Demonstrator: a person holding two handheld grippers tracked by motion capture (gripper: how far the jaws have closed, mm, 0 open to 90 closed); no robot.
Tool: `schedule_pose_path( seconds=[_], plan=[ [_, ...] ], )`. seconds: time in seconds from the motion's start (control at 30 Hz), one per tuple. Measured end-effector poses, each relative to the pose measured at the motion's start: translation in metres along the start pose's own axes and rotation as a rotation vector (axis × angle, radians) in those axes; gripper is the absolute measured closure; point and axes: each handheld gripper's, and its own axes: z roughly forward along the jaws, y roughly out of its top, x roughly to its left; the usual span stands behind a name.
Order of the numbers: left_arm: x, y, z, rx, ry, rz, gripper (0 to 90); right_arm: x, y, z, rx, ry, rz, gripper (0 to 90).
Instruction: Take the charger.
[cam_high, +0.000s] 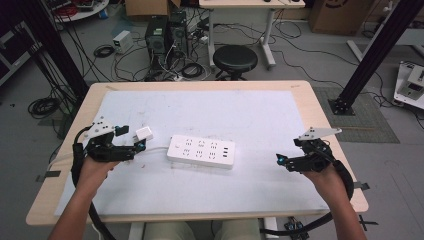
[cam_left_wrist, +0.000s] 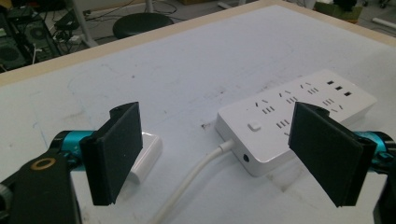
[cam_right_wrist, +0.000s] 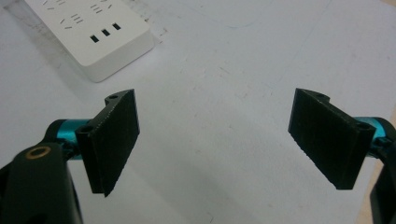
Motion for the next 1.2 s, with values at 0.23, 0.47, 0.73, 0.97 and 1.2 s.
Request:
schedule_pose_path(
  seconds=[0.23,0.47,0.73,0.97,1.2],
  plan=[
    [0.019,0.006,0.013,-0.001,-0.056,0.115,16.6,0.0,0.004,0.005,0.012,0.007,0.003,16.6],
    [0.045,0.014,0.023,0.036,-0.058,0.127,16.6,0.002,0.01,0.007,0.022,0.006,-0.008,16.6],
    [0.072,-0.002,0.054,0.142,-0.075,0.091,16.6,0.003,0.009,0.007,0.033,0.007,-0.002,16.6],
    [0.082,-0.013,0.078,0.168,-0.104,0.132,16.6,-0.001,0.009,0.008,0.047,0.004,0.003,16.6],
    [0.09,-0.025,0.092,0.228,-0.103,0.098,16.6,-0.003,0.012,0.015,0.065,0.01,0.0,16.6]
  ],
)
